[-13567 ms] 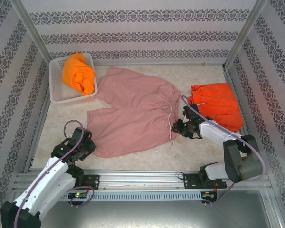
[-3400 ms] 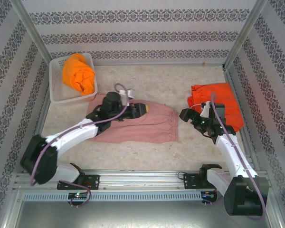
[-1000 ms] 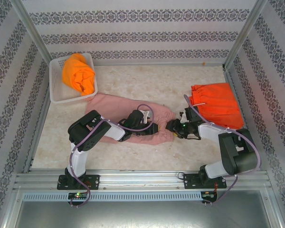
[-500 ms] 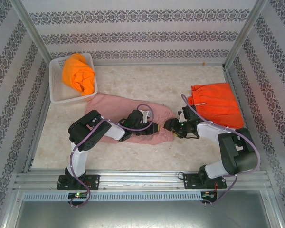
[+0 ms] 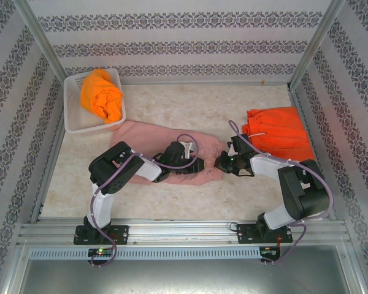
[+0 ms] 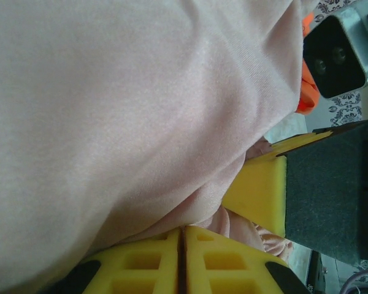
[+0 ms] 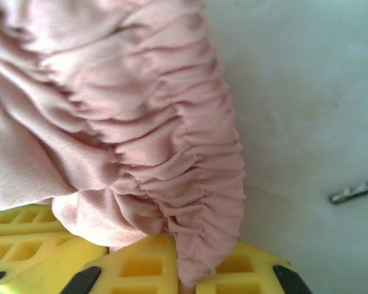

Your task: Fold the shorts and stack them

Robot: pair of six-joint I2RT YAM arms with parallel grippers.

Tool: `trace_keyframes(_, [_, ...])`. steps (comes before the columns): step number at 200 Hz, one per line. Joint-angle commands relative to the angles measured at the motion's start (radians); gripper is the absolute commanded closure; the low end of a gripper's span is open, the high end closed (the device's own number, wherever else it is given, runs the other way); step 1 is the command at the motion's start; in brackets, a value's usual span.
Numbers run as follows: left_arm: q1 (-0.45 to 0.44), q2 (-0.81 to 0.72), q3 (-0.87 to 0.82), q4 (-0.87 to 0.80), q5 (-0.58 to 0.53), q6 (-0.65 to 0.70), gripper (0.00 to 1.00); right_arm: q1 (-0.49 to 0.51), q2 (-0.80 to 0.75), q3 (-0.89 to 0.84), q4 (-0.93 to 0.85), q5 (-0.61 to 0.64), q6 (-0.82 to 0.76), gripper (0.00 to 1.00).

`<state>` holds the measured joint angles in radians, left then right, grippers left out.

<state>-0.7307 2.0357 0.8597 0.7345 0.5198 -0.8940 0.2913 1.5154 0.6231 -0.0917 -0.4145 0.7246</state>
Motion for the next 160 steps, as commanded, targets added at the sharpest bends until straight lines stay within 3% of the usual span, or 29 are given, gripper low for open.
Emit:
trace_keyframes(1, [0.014, 0.021, -0.035, -0.087, -0.045, -0.008, 0.89, 0.012, 0.034, 0.001, -0.022, 0.098, -0.029, 1.00])
trace_keyframes(43, [0.025, -0.154, -0.051, -0.166, -0.080, 0.035, 0.87, 0.012, -0.026, 0.030, -0.096, 0.148, -0.071, 1.00])
trace_keyframes(88, [0.052, -0.401, -0.062, -0.376, -0.157, 0.152, 0.69, 0.011, -0.157, 0.098, -0.248, 0.198, -0.141, 1.00])
trace_keyframes(160, [0.139, -0.659, -0.153, -0.532, -0.226, 0.234, 0.46, -0.028, -0.252, 0.304, -0.609, 0.348, -0.383, 1.00])
